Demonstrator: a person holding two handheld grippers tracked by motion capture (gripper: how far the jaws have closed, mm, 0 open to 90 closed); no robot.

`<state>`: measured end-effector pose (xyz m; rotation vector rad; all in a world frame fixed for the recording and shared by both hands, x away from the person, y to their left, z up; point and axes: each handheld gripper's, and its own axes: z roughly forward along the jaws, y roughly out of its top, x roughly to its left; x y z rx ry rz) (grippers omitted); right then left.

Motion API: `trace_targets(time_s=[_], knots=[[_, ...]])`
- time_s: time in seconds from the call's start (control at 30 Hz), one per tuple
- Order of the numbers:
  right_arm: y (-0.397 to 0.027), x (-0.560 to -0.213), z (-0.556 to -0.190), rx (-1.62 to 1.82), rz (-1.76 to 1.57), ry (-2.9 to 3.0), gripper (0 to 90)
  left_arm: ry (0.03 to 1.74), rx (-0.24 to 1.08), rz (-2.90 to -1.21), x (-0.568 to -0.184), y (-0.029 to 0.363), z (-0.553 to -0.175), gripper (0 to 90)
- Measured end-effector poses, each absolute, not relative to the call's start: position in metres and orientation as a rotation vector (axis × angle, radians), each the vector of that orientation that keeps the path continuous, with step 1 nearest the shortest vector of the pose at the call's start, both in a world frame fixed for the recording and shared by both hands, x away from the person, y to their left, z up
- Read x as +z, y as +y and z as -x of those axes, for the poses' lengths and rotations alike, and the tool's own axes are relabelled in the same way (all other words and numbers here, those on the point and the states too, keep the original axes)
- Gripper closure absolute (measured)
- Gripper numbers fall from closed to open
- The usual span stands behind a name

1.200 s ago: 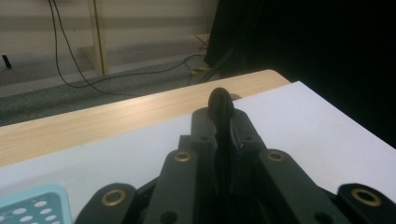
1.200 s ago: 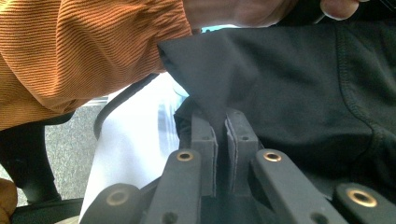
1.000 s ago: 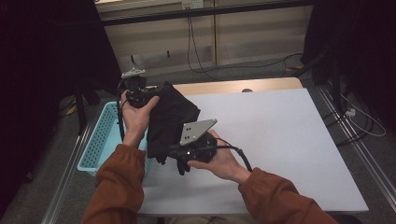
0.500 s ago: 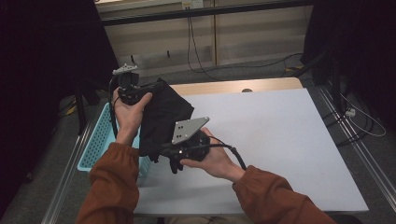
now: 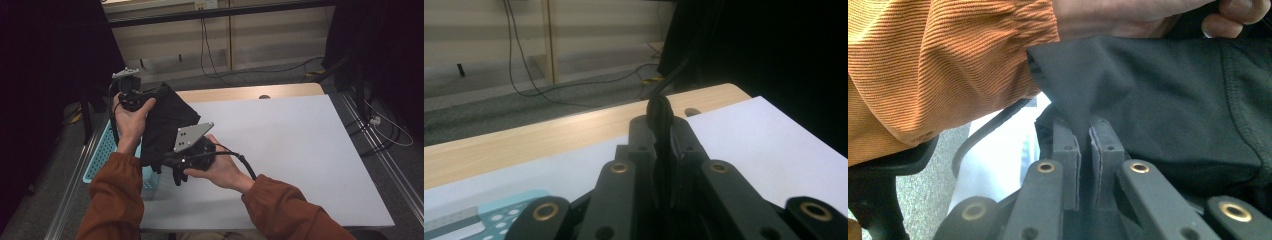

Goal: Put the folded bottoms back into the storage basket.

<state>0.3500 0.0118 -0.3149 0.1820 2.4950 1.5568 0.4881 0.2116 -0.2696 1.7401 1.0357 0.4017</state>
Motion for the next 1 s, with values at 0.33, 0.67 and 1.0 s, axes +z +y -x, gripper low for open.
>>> trace_targets(time_s=[0.33, 0.67, 1.0], knots=[[0.027, -0.312, -0.356, 1.574, -0.180, 2.503, 85.1, 1.076, 0.419, -1.725, -0.268, 0.230, -0.492, 82.9], [0.040, -0.310, -0.362, 1.585, -0.185, 2.508, 85.1, 1.111, 0.439, -1.707, -0.267, 0.246, -0.495, 82.9], [0.056, -0.309, -0.369, 1.582, -0.175, 2.525, 85.1, 1.123, 0.445, -1.690, -0.266, 0.261, -0.501, 82.9]])
